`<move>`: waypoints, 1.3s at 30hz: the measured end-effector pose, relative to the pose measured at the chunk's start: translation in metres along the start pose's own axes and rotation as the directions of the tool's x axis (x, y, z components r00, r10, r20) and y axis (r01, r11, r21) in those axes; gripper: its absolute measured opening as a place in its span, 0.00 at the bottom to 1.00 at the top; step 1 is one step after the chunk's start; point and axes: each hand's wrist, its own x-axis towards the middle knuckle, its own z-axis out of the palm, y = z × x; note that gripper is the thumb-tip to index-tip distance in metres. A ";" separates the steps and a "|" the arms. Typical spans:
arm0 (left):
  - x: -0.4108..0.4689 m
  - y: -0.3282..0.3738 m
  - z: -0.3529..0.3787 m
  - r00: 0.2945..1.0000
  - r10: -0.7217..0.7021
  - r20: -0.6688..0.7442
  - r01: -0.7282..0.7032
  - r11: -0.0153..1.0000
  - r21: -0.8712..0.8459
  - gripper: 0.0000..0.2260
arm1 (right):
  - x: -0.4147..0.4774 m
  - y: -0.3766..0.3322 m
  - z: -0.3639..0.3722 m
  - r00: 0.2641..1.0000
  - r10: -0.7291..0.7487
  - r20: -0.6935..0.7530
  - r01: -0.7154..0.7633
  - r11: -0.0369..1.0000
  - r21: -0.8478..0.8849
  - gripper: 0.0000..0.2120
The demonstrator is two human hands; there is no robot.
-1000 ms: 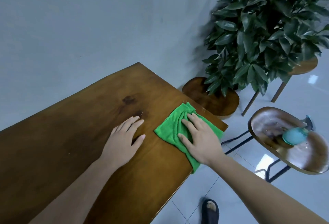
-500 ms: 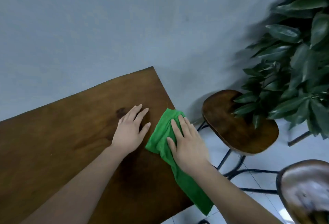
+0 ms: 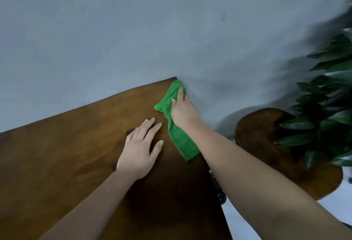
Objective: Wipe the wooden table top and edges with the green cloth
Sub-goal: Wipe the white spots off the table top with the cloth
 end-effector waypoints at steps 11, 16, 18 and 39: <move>0.004 0.003 -0.002 1.000 -0.018 0.014 0.018 0.999 0.029 0.28 | 0.082 -0.008 -0.001 0.995 0.097 0.031 -0.102 0.965 0.243 0.24; 0.002 0.002 0.000 1.000 -0.004 -0.007 0.004 1.000 0.017 0.27 | -0.002 0.021 0.000 0.999 0.017 0.050 -0.032 0.949 0.313 0.28; 0.002 0.003 0.000 1.000 -0.006 -0.006 0.006 1.000 0.015 0.27 | -0.050 0.038 0.003 0.998 0.002 0.070 -0.027 0.936 0.352 0.31; 0.002 0.007 -0.001 1.000 -0.023 0.010 0.023 0.999 0.035 0.27 | -0.044 0.042 0.006 0.998 -0.046 0.037 0.028 0.924 0.380 0.30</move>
